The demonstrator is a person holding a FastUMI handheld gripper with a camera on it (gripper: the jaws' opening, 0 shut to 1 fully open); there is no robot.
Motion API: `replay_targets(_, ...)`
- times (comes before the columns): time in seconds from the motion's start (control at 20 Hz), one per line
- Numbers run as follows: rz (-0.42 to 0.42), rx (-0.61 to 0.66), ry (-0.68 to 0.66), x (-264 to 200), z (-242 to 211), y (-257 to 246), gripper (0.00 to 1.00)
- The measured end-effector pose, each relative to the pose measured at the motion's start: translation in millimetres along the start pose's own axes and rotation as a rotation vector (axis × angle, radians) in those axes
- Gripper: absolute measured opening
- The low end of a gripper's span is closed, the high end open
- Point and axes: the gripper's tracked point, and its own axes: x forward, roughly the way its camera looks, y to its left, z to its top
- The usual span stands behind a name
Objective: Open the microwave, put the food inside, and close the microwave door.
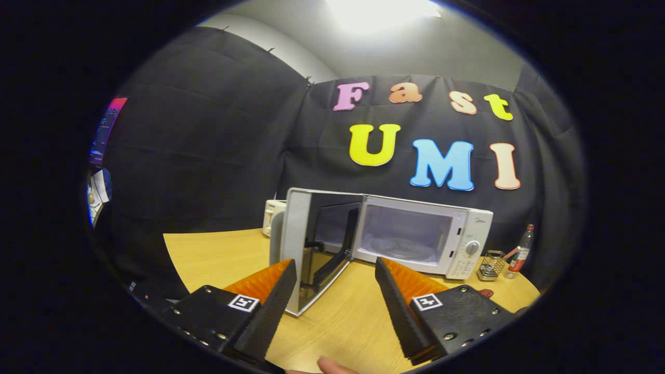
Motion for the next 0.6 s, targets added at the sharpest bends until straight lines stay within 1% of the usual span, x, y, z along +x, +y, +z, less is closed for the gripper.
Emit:
replay_targets(0.05, -0.036, 0.003, 0.015, -3.0, -2.9, -19.1, 0.98)
replay_targets(0.1, -0.069, 0.0, 0.028, -4.5, -6.9, -37.8, 0.97)
replay_targets(0.25, -0.159, 0.016, 0.034, -9.8, -15.3, -91.8, 0.97)
replay_targets(0.35, -0.221, 0.07, 0.054, -10.0, -29.9, -128.2, 0.97)
replay_targets(0.5, -0.29, 0.165, 0.09, -6.9, -52.8, -172.5, 0.97)
replay_targets(0.6, -0.316, 0.238, 0.132, -7.2, -71.7, -195.1, 0.97)
